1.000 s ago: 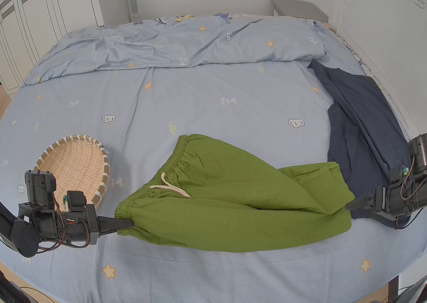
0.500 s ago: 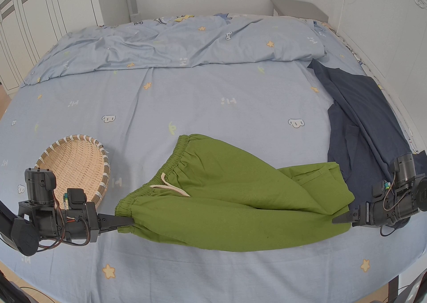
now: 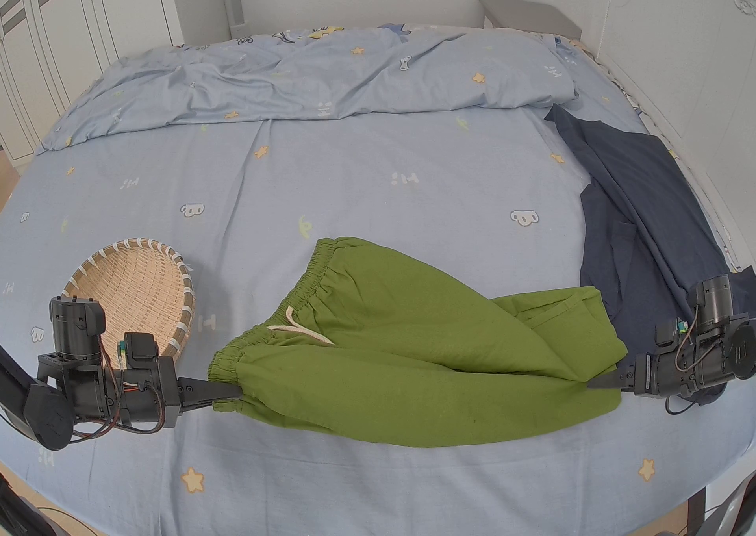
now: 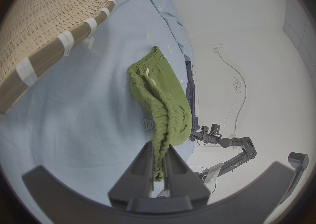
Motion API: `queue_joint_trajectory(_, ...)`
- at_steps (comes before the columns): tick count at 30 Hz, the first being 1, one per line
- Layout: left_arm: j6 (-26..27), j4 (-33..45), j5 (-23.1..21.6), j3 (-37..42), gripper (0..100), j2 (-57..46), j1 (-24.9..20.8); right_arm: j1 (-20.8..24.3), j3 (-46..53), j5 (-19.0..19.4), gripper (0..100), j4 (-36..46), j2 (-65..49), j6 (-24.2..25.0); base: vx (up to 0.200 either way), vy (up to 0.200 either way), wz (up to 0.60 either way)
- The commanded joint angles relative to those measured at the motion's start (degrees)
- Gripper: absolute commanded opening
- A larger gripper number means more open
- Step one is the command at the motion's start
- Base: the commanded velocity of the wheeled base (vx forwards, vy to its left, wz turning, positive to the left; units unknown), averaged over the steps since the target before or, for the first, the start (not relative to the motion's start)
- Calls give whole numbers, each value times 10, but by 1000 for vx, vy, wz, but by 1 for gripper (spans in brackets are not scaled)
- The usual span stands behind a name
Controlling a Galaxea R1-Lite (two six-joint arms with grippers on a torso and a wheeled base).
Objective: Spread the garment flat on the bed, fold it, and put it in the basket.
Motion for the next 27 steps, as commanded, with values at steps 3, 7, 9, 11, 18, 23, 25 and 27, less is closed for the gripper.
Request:
queue_joint_trajectory(3, 0, 0, 0, 0, 0, 3, 1, 0, 2, 0, 0, -13, 16, 1, 0, 0, 0)
queue_joint_trajectory(7, 0, 0, 0, -1, 0, 4, 1, 1, 13, 0, 0, -36, 11, 1, 0, 0, 0)
queue_joint_trajectory(9, 0, 0, 0, -1, 0, 4, 1, 1, 16, 0, 0, -43, 6, 2, 0, 0, 0)
queue_joint_trajectory(11, 0, 0, 0, -1, 0, 5, 1, 4, 23, 0, 0, -37, -20, 6, 0, 0, 0)
queue_joint_trajectory(18, 0, 0, 0, -8, 0, 10, 4, 56, 43, -1, 0, 44, -201, 38, 0, 0, 0)
queue_joint_trajectory(23, 0, 0, 0, -12, 0, 10, 6, 140, -50, -3, 0, 247, -342, 108, 0, 0, 0)
queue_joint_trajectory(25, 0, 0, 0, -13, 0, 10, 7, 155, -81, -4, 0, 298, -347, 117, 0, 0, 0)
queue_joint_trajectory(27, 0, 0, 0, -13, 0, 10, 8, 155, -93, -5, 0, 314, -344, 119, 0, 0, 0)
